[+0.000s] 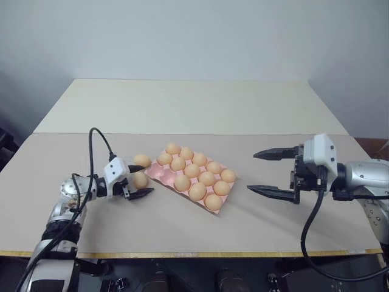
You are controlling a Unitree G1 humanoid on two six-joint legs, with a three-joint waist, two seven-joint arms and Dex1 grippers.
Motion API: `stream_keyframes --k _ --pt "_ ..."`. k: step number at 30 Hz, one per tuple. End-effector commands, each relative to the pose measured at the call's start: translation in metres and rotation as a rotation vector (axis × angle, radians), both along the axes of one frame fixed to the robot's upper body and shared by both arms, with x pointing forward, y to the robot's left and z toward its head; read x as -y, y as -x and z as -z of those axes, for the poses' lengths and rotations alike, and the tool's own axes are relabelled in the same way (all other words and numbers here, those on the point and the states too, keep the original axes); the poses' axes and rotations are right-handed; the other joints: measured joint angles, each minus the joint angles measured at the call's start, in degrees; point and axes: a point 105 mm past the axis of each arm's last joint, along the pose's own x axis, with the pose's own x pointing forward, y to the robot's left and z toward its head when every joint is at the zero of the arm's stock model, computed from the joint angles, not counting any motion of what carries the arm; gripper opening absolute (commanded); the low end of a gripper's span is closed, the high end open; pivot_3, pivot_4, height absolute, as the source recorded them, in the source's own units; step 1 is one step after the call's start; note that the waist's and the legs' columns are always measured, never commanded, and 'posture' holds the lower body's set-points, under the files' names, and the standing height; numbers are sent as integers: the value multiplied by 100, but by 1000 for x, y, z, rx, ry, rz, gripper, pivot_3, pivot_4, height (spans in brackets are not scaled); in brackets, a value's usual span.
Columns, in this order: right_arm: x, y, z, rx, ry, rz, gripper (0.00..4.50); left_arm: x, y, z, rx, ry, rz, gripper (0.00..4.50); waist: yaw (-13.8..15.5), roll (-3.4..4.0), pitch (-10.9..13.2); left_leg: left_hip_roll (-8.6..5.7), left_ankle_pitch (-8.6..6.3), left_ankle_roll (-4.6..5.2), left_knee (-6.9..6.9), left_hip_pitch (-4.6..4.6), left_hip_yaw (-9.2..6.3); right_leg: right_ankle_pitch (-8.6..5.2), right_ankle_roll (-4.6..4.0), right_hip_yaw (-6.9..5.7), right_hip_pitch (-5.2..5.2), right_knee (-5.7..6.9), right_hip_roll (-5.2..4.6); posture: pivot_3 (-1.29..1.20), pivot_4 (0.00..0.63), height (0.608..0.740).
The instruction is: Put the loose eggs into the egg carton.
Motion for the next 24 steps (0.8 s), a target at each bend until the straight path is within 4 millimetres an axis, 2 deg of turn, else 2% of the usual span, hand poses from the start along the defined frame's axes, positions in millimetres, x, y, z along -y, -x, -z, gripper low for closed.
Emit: stream_keyframes --k 1,5,8,11,13,16,19,24 --pt "1 4 -13 53 5 2 4500 1 -6 -4 36 -1 -5 3848 3 0 0 0 0 0 0 0 0 0 0 0 0 0 0 0 150 740" --pt "2 5 -13 46 3 2 4500 1 -3 -9 48 -8 6 2619 -5 0 0 0 0 0 0 -1 0 0 0 0 -1 0 0 0 150 740" --pt "1 6 -12 43 3 -1 4500 -2 9 -12 26 -49 66 2619 -17 0 0 0 0 0 0 -1 -1 0 0 0 -1 1 0 0 150 740" --pt "1 4 -12 42 0 0 4500 -8 27 -23 -34 -75 139 2619 -48 0 0 2 0 0 0 -3 -1 0 0 1 -4 2 1 0 150 740" --pt "1 4 -11 42 -1 0 4500 -5 32 -36 -39 -42 155 2619 -38 0 0 3 0 0 0 -3 0 0 0 1 -6 8 1 0 150 740" --pt "0 3 -10 43 -3 -2 4500 11 33 -51 -13 17 190 2619 40 0 0 2 0 0 1 3 -1 -1 1 -1 0 10 0 0 150 740" --pt "-2 2 -11 51 -6 -3 4500 40 25 -66 30 121 215 2619 105 1 0 1 0 0 2 3 0 -1 2 -1 2 7 0 0 150 740" --pt "-1 2 -13 57 -2 2 4500 77 7 -65 80 159 242 2619 133 0 0 0 0 0 5 -3 -2 0 1 -1 -1 2 1 0 150 740"
